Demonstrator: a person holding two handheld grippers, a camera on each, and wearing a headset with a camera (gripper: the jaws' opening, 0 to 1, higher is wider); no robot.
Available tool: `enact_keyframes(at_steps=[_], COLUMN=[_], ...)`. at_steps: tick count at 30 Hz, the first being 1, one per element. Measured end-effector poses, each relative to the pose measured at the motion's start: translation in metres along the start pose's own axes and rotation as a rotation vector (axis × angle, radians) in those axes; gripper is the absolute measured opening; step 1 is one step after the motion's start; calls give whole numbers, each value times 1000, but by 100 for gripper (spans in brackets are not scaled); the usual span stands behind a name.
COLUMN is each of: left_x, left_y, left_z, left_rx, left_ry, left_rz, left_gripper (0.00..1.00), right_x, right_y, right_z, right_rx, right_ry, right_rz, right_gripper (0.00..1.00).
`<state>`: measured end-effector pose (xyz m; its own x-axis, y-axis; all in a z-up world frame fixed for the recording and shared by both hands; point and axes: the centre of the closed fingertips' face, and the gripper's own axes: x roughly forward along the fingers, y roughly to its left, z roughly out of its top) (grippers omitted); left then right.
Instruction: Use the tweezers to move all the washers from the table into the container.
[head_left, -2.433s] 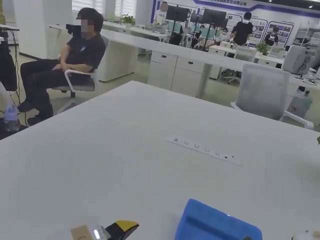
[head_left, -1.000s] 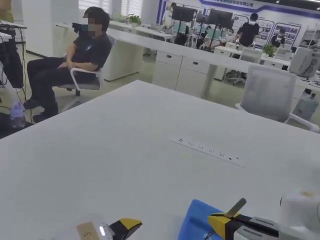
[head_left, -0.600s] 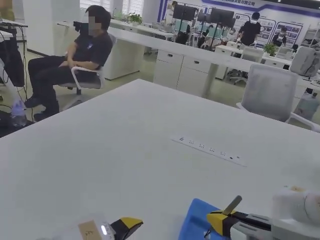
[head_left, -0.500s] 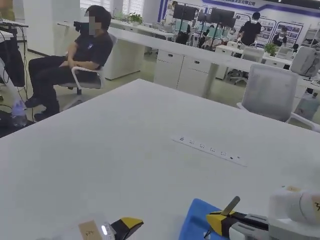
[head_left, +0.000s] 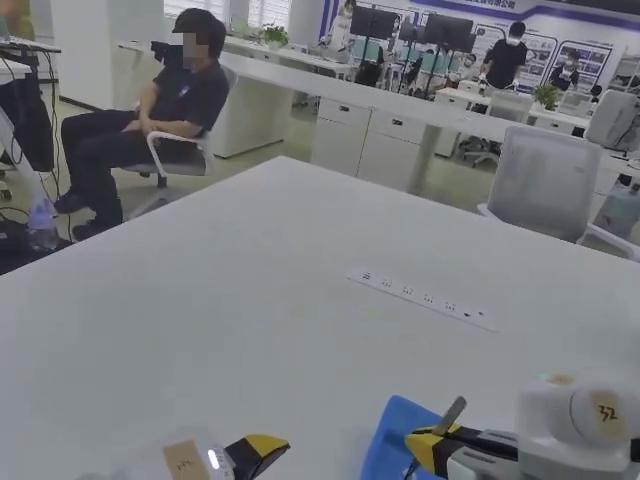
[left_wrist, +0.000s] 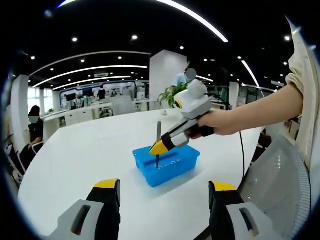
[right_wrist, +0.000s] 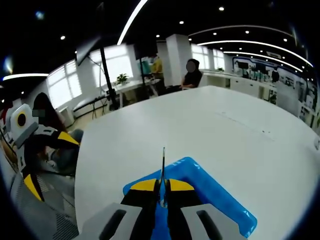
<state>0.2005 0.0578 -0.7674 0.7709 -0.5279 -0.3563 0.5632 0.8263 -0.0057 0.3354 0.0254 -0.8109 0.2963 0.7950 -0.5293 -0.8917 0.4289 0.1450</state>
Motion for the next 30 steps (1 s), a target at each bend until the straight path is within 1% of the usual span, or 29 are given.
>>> enact_keyframes(at_steps=[3, 8, 15, 18, 20, 24, 26, 28, 30], left_x=[0, 0, 0, 0, 0, 0, 0, 0, 1], left_y=[0, 0, 0, -4, -2, -4, -5, -6, -8], left_z=[0, 0, -1, 4, 2, 4, 6, 6, 5], left_rx=[2, 0, -1, -13, -17, -20, -27, -36, -39], left_ry=[3, 3, 5, -23, -10, -21, -28, -33, -29], left_rz=[0, -1, -3, -19, -15, -21, -28, -38, -46], left_gripper=[72, 72, 71, 72, 72, 72, 72, 72, 72], right_x=[3, 8, 15, 16, 17, 20, 22, 23, 25], right_y=[-3, -7, -11, -11, -12, -13, -11, -12, -11], right_z=[-1, -2, -4, -5, -6, -7, -5, -4, -3], right_rx=[-7, 4, -15, -10, -7, -5, 10, -1, 3], right_ry=[7, 9, 24, 23, 23, 27, 13, 13, 7], right_rz=[-5, -2, -4, -2, 0, 1, 8, 3, 5], right_gripper=[3, 3, 3, 3, 3, 3, 3, 3, 3])
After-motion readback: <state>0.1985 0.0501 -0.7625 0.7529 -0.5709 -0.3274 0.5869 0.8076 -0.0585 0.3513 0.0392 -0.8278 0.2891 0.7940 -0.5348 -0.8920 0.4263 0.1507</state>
